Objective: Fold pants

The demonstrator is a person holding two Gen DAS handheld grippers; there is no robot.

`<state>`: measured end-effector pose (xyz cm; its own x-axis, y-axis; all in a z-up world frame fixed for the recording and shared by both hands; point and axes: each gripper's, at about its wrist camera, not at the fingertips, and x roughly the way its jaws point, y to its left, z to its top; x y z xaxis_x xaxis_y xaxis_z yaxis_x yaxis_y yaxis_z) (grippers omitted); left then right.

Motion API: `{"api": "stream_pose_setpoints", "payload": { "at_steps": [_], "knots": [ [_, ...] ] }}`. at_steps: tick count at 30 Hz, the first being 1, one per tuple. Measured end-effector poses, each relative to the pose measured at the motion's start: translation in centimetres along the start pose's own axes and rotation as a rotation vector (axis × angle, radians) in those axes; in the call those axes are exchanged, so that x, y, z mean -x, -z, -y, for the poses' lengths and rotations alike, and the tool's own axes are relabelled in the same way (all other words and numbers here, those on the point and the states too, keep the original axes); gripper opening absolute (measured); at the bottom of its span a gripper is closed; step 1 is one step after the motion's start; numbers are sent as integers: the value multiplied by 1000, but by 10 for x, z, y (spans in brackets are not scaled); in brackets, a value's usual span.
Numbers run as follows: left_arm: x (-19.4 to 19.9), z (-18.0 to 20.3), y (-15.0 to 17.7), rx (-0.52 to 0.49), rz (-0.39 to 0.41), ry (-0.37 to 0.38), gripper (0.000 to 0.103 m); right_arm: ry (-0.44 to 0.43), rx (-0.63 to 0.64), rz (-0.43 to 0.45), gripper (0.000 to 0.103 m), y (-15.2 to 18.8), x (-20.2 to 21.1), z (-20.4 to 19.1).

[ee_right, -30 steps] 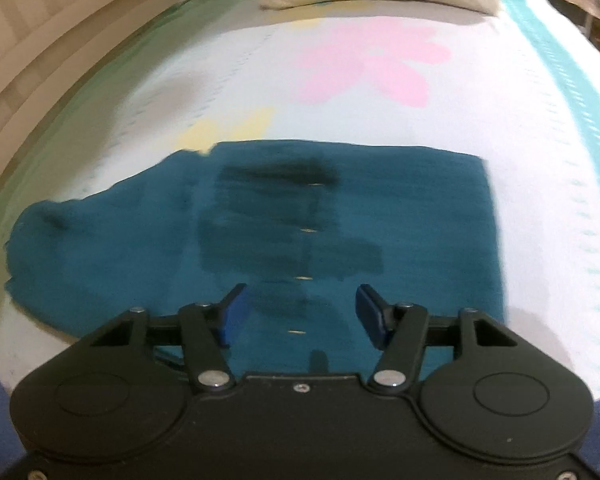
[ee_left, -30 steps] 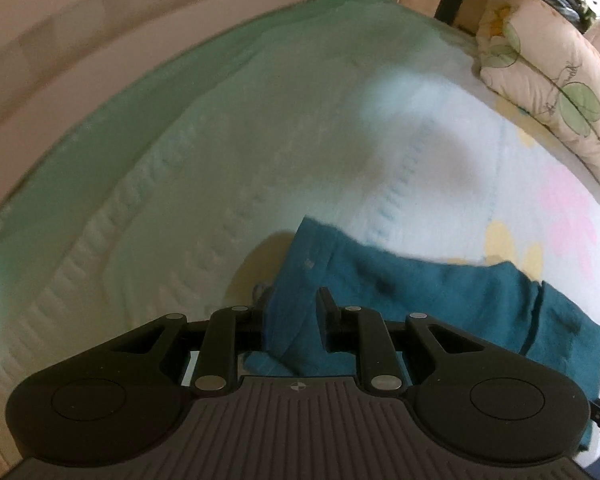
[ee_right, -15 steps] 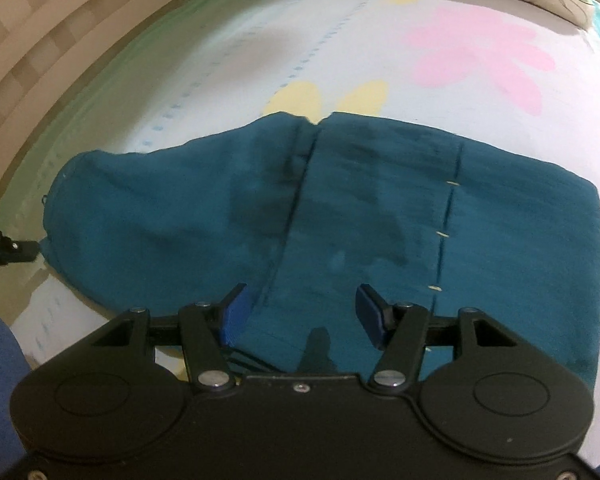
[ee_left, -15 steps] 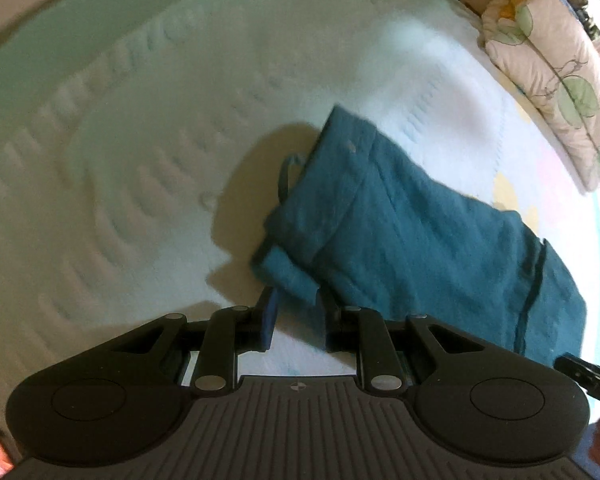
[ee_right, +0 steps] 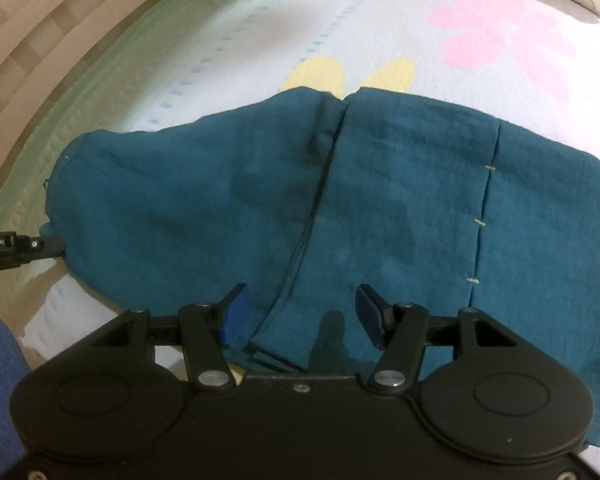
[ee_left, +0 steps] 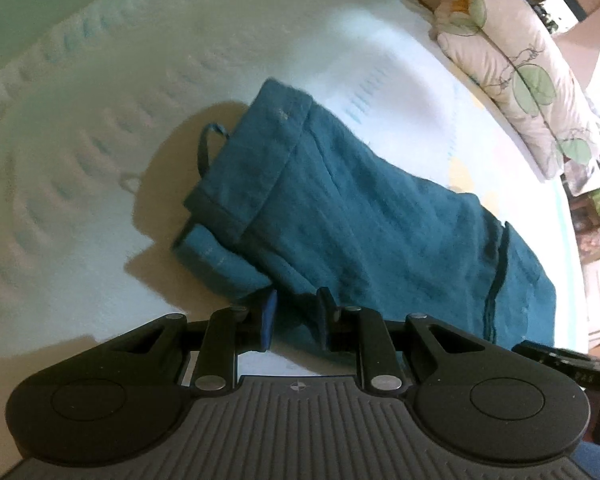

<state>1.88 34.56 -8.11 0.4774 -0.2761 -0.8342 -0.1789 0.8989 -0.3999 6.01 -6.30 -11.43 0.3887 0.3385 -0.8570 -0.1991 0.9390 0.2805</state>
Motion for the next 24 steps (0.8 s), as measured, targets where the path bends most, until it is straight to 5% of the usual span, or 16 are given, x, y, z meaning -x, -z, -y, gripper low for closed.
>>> {"api": "stream_pose_setpoints", "payload": {
  "at_steps": [7, 9, 13, 16, 24],
  "knots": [
    [-8, -7, 4, -9, -58, 6, 23, -5, -29, -13, 64, 0, -1, 8],
    [-2, -6, 3, -18, -42, -11, 42, -7, -37, -17, 64, 1, -1, 12],
    [16, -10, -1, -6, 7, -8, 50, -8, -49, -21, 64, 2, -1, 18],
    [26, -15, -9, 7, 64, -80, 74, -11, -61, -23, 64, 1, -4, 19],
    [36, -27, -39, 92, 129, -48, 75, -20, -79, -28, 64, 0, -9, 21]
  ]
}}
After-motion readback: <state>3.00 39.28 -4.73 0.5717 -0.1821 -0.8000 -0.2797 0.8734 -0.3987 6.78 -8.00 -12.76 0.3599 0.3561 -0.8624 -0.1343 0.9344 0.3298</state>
